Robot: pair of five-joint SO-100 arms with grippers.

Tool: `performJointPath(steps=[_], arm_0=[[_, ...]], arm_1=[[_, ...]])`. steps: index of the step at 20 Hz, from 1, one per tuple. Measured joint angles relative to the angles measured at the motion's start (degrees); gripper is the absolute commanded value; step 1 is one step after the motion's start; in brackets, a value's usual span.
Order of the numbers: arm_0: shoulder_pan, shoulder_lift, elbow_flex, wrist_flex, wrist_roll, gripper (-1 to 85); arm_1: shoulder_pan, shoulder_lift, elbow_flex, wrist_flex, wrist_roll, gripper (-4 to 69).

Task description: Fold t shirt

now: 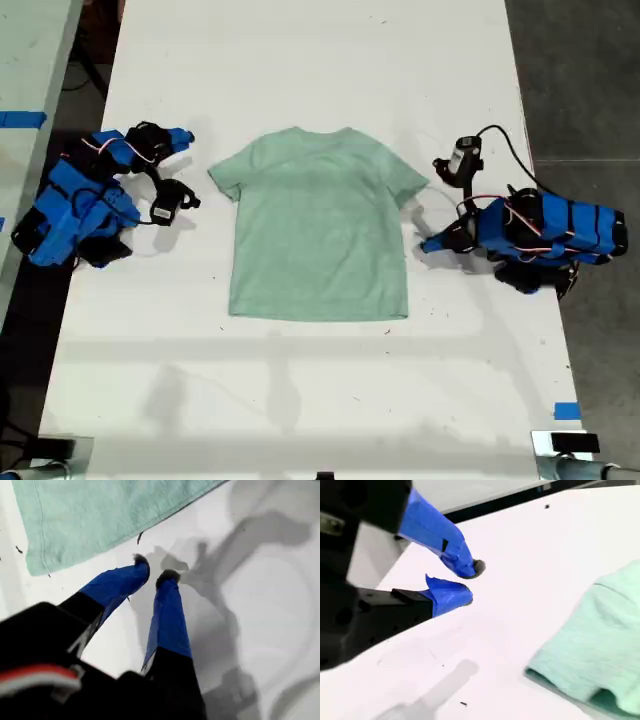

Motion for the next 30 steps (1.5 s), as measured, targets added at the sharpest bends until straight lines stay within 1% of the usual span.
performJointPath(steps=[1, 2, 3, 4, 5, 6, 7, 8, 10, 11, 12, 13, 14, 15, 17, 18, 19, 20, 21, 22, 23, 24, 25, 26, 27, 28, 29, 30], arm_0=[[-2.2, 0.0, 0.0, 0.0, 0.0, 4.2], [-3.25, 0.0, 0.0, 0.0, 0.0, 4.2], [-3.34, 0.0, 0.0, 0.0, 0.0, 4.2], [-3.25, 0.0, 0.0, 0.0, 0.0, 4.2], [-3.25, 0.0, 0.0, 0.0, 0.0, 4.1], [-3.25, 0.0, 0.0, 0.0, 0.0, 4.0], [-3.25, 0.0, 0.0, 0.0, 0.0, 4.3], [-3.87, 0.0, 0.0, 0.0, 0.0, 4.3], [-4.75, 0.09, 0.0, 0.0, 0.53, 4.5], [-4.66, 0.09, 0.0, 0.0, 2.02, 4.5], [-3.16, 0.09, 0.0, 0.0, 2.11, 4.5], [0.79, 0.09, 0.0, 0.0, 1.49, 4.5], [5.1, 0.09, 0.0, 0.09, -1.32, 4.6], [9.76, 0.09, 0.0, 0.09, -5.71, 4.6], [21.36, 0.09, 0.0, 0.09, -16.26, 11.2], [26.37, 0.09, 0.0, 0.09, -18.63, 10.6], [30.59, 0.09, 0.0, 0.0, -17.14, 9.5], [33.93, 0.09, 0.0, -0.97, -15.73, 1.8], [35.24, 0.09, 0.0, -2.55, -15.21, -0.3], [35.68, 0.09, 0.0, -3.34, -15.29, -0.3], [36.21, 0.09, 0.0, -3.52, -16.61, 0.3], [36.56, 0.09, 0.0, -3.25, -18.72, 1.5], [37.0, 0.09, 0.0, -2.81, -21.09, 2.9], [37.18, 0.09, 0.0, -2.64, -22.24, 4.4], [37.18, 0.09, 0.0, -2.46, -22.41, 4.1], [37.18, 0.09, 0.0, -2.37, -22.41, 4.3], [35.33, 0.09, 0.0, -2.37, -20.83, 4.5], [31.73, 0.09, 0.0, -3.08, -17.67, 4.6]], arm_1=[[0.62, 0.0, 0.0, -0.88, 6.94, 0.6], [1.32, 0.09, -0.18, -2.55, 13.45, 0.3], [3.08, -0.26, -1.23, -4.22, 16.08, 0.0], [6.77, -3.34, -4.31, -3.96, 13.89, 3.0], [11.95, -9.23, -9.58, -2.72, 9.67, 8.3], [17.49, -16.96, -15.91, -2.29, 5.1, 8.7], [21.62, -24.52, -22.15, -2.29, 0.88, 6.7], [25.05, -31.2, -27.69, -2.37, -2.46, 7.3], [33.84, -42.98, -36.04, -3.96, -8.0, 13.3], [36.12, -49.39, -40.25, -4.39, -10.02, 15.6], [37.18, -56.25, -44.47, -4.83, -11.6, 16.9], [37.62, -62.58, -47.99, -5.63, -12.74, 17.9], [38.58, -68.73, -50.45, -6.77, -13.8, 18.3], [39.73, -74.36, -51.94, -8.17, -14.5, 18.3], [41.75, -83.06, -52.38, -12.13, -15.12, 18.3], [42.19, -85.96, -52.38, -14.24, -15.21, 18.6], [42.36, -88.51, -52.38, -16.35, -15.21, 19.4], [42.1, -90.62, -52.29, -18.46, -15.03, 19.7], [41.75, -92.37, -51.77, -20.48, -14.41, 20.0], [40.96, -94.22, -51.5, -22.5, -13.97, 20.0], [39.99, -95.98, -51.5, -24.35, -13.62, 19.4], [39.11, -97.12, -51.59, -25.75, -13.45, 16.9], [38.14, -98.09, -51.86, -26.72, -13.18, 12.5], [37.35, -99.14, -52.38, -27.33, -13.01, 3.9], [36.65, -99.84, -52.91, -27.86, -12.83, 1.0], [36.12, -101.16, -53.35, -28.65, -12.48, 1.0], [35.68, -101.78, -53.79, -29.27, -12.22, 1.0], [35.51, -101.87, -53.53, -29.71, -11.87, 1.0]])
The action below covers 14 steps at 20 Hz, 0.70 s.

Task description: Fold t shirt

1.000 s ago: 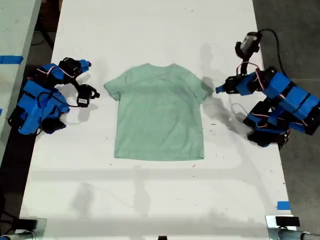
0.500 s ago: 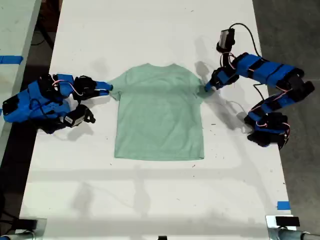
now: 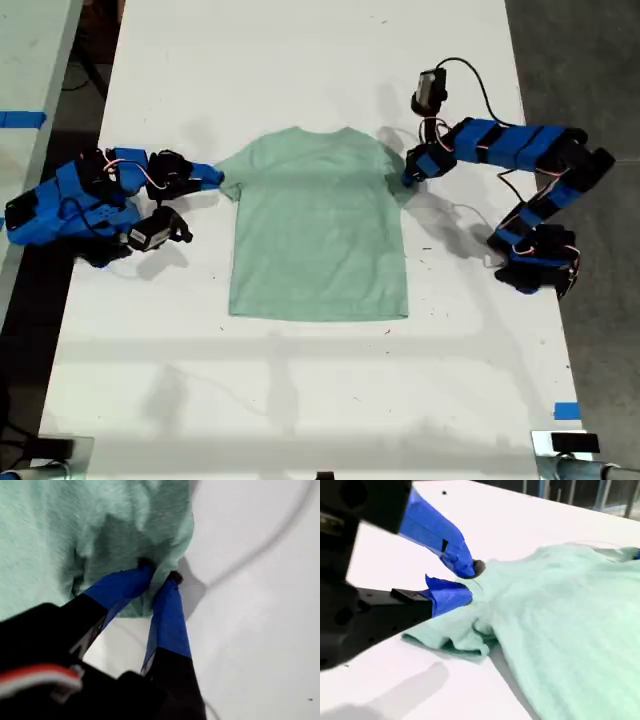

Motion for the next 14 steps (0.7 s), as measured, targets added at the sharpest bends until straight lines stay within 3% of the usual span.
performJointPath(steps=[5, 9, 12, 14], arm_0=[[-17.49, 0.0, 0.0, -8.96, 19.07, 1.2], [-18.46, 0.0, 0.0, -9.14, 19.69, 1.2], [-18.28, 0.0, 0.0, -9.14, 19.6, 1.5], [-18.28, 0.0, 0.0, -9.14, 19.6, 1.8]], arm_1=[[-0.26, 3.34, 1.32, 0.44, 1.23, 1.1], [-3.34, 7.12, -6.33, 10.9, 2.11, 1.1], [-11.78, 7.82, -18.28, 17.05, 4.83, 1.1], [-18.72, 4.75, -26.37, 17.58, 6.77, 1.1]])
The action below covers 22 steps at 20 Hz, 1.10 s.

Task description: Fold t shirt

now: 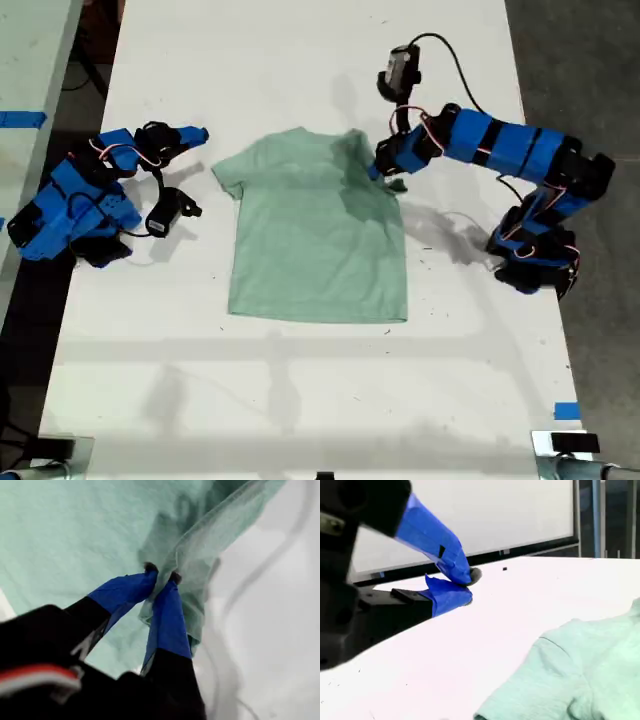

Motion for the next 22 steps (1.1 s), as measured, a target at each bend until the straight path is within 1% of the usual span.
performJointPath(steps=[2, 5, 7, 8, 11, 12, 13, 14, 15, 16, 17, 18, 19, 20, 22], arm_0=[[0.0, 0.0, 0.0, 0.0, 0.0, 1.9], [0.0, 0.0, 0.0, 0.0, 0.0, 2.2], [0.0, 0.0, 0.0, 0.0, 0.0, 2.7], [0.0, 0.0, 0.0, 0.0, 0.0, 3.0], [0.0, 0.0, 0.0, 0.0, 0.0, 3.5], [0.0, 0.0, 0.0, 0.0, 0.0, 3.5], [0.0, 0.0, 0.0, 0.0, 0.0, 3.5], [0.0, 0.0, 0.0, 0.0, 0.0, 3.5], [0.0, 0.0, 0.0, 0.0, 0.0, 3.4], [0.0, 0.0, 0.0, 0.0, 0.0, 3.3], [0.0, 0.0, 0.0, 0.0, 0.0, 3.2], [0.0, 0.0, 0.0, 0.0, 0.0, 3.2], [0.0, 0.0, 0.0, 0.0, 0.0, 3.5], [0.0, 0.0, 0.0, 0.0, 0.0, 3.5], [0.0, 0.0, 0.0, 0.0, 0.0, 0.3]], arm_1=[[-5.89, -6.86, -6.86, -0.79, 0.79, 1.1], [-11.6, -22.32, -17.31, -2.81, 0.79, 1.9], [-14.15, -33.93, -26.46, -2.64, 1.32, 15.9], [-14.77, -38.41, -30.85, -1.85, 1.49, 19.4], [-14.94, -38.06, -36.12, 2.99, 1.49, 19.4], [-14.85, -35.86, -36.12, 5.45, 1.49, 18.7], [-14.06, -32.43, -35.95, 8.53, 1.49, 16.9], [-12.83, -27.51, -33.84, 11.25, 1.49, 13.0], [-11.25, -21.71, -29.44, 12.74, 1.49, 8.6], [-9.58, -15.29, -23.29, 12.74, 1.32, 5.9], [-8.26, -8.26, -15.64, 11.95, 0.44, 5.1], [-7.47, -0.7, -6.68, 10.02, -0.7, 0.7], [-7.29, 7.82, 3.69, 6.94, -1.76, 0.7], [-6.5, 17.31, 15.21, 2.2, -3.16, 0.7], [-4.48, 39.55, 40.78, -8.53, -6.5, 0.8]])
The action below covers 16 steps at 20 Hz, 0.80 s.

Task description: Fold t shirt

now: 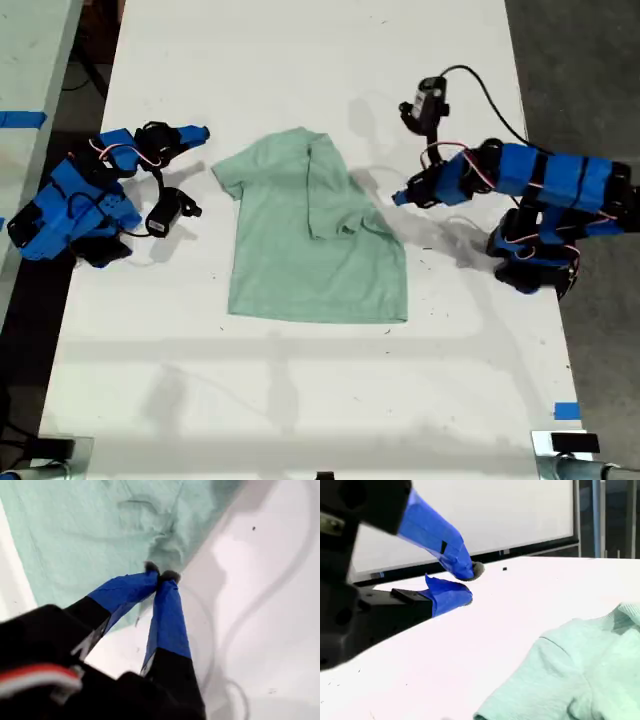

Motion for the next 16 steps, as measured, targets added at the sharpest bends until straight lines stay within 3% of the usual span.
performJointPath(steps=[1, 3, 5, 11, 16], arm_0=[[0.0, 0.0, 0.0, 0.0, 0.0, -0.2], [-0.44, 0.0, 0.0, 0.09, 0.09, -0.3], [-2.37, 0.0, 0.0, 0.0, 1.23, -0.3], [-2.02, 0.0, 0.0, -1.76, 4.57, -0.2], [1.05, 0.0, 0.0, -1.76, 4.57, 0.4]], arm_1=[[0.18, 12.39, 12.48, -1.93, -0.7, 1.1], [0.0, 38.58, 33.4, 2.99, -2.11, 1.1], [1.23, 53.7, 38.32, 7.03, -0.88, 1.1], [5.01, 57.57, 38.58, 15.64, 8.0, -0.8], [5.36, 57.57, 38.58, 17.4, 10.72, -0.8]])
